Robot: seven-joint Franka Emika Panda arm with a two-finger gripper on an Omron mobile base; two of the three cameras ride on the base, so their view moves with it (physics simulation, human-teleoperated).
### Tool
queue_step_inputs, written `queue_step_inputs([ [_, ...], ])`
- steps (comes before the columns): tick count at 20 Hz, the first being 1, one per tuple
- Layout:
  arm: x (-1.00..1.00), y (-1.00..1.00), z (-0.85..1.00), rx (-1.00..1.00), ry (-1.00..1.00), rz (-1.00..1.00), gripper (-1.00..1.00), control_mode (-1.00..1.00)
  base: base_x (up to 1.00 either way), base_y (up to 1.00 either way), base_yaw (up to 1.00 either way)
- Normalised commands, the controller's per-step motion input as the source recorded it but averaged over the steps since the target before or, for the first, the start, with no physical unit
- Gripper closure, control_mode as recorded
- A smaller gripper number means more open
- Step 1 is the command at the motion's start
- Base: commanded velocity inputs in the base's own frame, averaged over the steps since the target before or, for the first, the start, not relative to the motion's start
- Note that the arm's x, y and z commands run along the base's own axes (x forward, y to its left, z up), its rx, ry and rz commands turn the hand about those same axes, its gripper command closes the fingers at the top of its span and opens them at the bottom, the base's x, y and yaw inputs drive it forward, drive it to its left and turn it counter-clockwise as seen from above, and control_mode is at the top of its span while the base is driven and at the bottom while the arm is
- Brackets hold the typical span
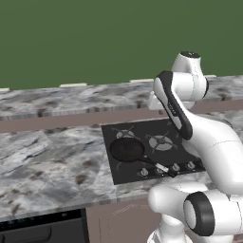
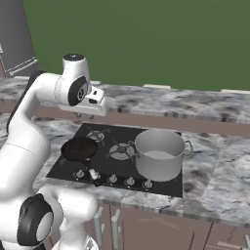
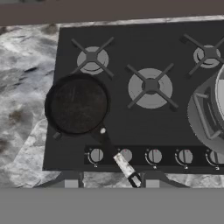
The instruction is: Move the pot and pan from the stove into the sink.
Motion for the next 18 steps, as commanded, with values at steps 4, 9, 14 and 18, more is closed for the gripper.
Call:
queue_step_inputs([
  [4, -0.21, -0.07, -0.05, 0.00, 0.00, 0.01, -1.00, -1.00, 0.00, 0.00, 0.00],
  [9, -0.44, -0.18, -0.16, 0.01, 0.00, 0.11, -1.00, -1.00, 0.00, 0.00, 0.00],
  [14, -0.26, -0.14, -0.14, 0.02, 0.00, 0.17, -1.00, -1.00, 0.00, 0.00, 0.00],
  [18, -0.07, -0.03, -0.17, 0.01, 0.00, 0.14, -1.00, -1.00, 0.00, 0.00, 0.00],
])
